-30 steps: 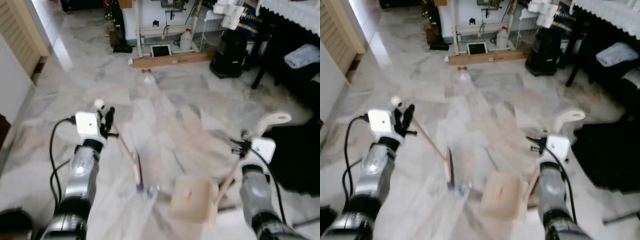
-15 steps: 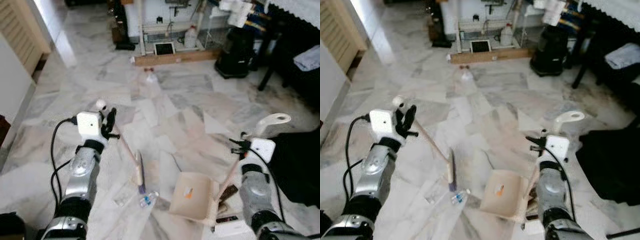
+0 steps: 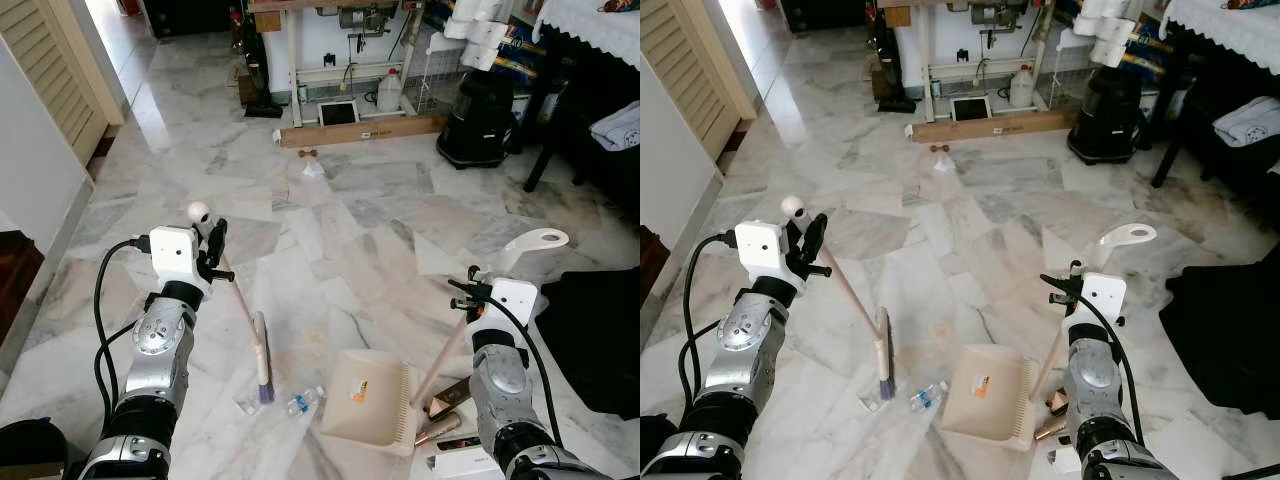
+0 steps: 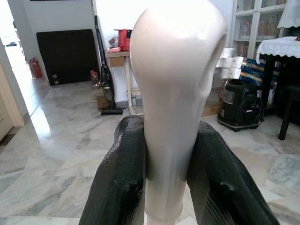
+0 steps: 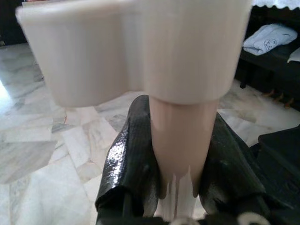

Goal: Sweep floor

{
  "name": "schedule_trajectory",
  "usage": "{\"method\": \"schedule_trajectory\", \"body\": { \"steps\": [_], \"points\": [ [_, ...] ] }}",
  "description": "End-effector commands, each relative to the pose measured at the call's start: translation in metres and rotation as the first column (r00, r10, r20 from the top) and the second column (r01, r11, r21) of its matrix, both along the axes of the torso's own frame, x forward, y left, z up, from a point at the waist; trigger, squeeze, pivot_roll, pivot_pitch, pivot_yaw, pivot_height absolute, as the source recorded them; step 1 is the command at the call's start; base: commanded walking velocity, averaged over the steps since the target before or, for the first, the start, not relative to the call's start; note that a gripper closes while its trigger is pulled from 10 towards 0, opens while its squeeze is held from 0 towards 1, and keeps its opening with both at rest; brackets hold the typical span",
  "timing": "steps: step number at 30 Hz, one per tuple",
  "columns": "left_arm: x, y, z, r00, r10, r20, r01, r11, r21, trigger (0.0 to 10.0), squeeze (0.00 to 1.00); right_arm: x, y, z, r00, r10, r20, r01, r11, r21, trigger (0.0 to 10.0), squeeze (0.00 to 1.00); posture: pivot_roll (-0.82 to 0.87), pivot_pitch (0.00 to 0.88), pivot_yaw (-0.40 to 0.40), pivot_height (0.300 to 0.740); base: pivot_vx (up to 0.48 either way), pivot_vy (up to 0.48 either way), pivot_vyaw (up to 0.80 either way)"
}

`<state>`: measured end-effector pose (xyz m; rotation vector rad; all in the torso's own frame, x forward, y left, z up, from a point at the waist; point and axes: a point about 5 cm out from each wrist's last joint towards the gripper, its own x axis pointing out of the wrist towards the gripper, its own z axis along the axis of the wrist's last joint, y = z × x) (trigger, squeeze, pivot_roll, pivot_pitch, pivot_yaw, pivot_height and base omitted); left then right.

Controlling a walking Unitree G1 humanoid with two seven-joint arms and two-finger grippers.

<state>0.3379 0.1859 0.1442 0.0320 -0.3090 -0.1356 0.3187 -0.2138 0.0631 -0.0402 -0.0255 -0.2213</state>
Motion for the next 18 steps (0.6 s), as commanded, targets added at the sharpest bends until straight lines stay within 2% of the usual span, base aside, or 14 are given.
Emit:
{"method": "schedule_trajectory", "body": {
  "steps": [1,5,18],
  "points": [
    [-0.0001,0.0030,0.0078,1.000,0.006,0.029,-0.007,1.000,0.010,10.0,0.00,0.0035,0.0022,0.0058,1.000,0.016,0.023,-0.016,1.000,-0.018,10.0,0.00,0.05,0.068,0.047,0.740,0.000,0.000,0.77],
    [0.0000,0.0030,0.0079,1.000,0.007,0.028,-0.007,1.000,0.010,10.0,0.00,0.0034,0.0027,0.0054,1.000,0.017,0.022,-0.016,1.000,-0.012,10.0,0.00,0.05,0.068,0.047,0.740,0.125,0.000,0.71],
    [0.0003,0.0027,0.0087,1.000,0.006,0.029,-0.006,1.000,0.011,10.0,0.00,0.0038,0.0034,0.0053,1.000,0.015,0.021,-0.015,1.000,-0.002,10.0,0.00,0.05,0.073,0.046,0.740,0.251,0.000,0.00]
  ]
}}
